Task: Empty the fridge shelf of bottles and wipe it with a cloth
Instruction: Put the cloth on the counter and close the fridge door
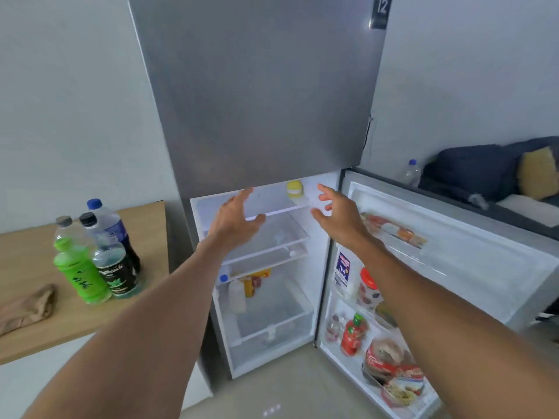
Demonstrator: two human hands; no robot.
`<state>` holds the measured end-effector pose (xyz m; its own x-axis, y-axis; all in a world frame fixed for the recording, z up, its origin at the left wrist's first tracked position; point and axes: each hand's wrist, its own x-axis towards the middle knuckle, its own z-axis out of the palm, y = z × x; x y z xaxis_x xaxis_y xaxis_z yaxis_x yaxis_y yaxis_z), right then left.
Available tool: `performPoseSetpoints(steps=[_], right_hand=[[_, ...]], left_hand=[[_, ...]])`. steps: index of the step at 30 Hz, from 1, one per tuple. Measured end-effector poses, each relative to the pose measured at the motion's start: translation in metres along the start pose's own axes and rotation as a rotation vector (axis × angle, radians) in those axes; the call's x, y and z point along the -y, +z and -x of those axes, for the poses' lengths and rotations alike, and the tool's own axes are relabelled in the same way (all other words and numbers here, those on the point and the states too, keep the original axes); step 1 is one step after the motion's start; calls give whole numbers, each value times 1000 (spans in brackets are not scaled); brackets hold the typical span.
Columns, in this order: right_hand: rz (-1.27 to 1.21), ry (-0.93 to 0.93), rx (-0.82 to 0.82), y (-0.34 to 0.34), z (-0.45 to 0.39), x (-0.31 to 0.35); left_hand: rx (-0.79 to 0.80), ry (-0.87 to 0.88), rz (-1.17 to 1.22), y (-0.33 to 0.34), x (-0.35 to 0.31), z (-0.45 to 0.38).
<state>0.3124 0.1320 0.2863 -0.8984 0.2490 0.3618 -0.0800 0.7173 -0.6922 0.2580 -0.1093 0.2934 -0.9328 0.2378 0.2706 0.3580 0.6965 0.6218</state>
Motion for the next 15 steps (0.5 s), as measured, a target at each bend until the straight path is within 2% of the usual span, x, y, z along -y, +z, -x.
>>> performPoseSetpoints(steps=[4, 9, 11, 15], right_hand=[[46, 21, -30, -64, -42, -65], [178, 71, -4, -128, -88, -143], [198, 128, 63, -144, -104, -163], [345, 154, 306, -159, -133, -185]], left_hand=[[-35, 59, -80, 62, -64, -54], [-174, 149, -297, 120, -115, -113], [-212, 116, -394, 137, -125, -126], [-283, 13, -529, 163, -131, -141]])
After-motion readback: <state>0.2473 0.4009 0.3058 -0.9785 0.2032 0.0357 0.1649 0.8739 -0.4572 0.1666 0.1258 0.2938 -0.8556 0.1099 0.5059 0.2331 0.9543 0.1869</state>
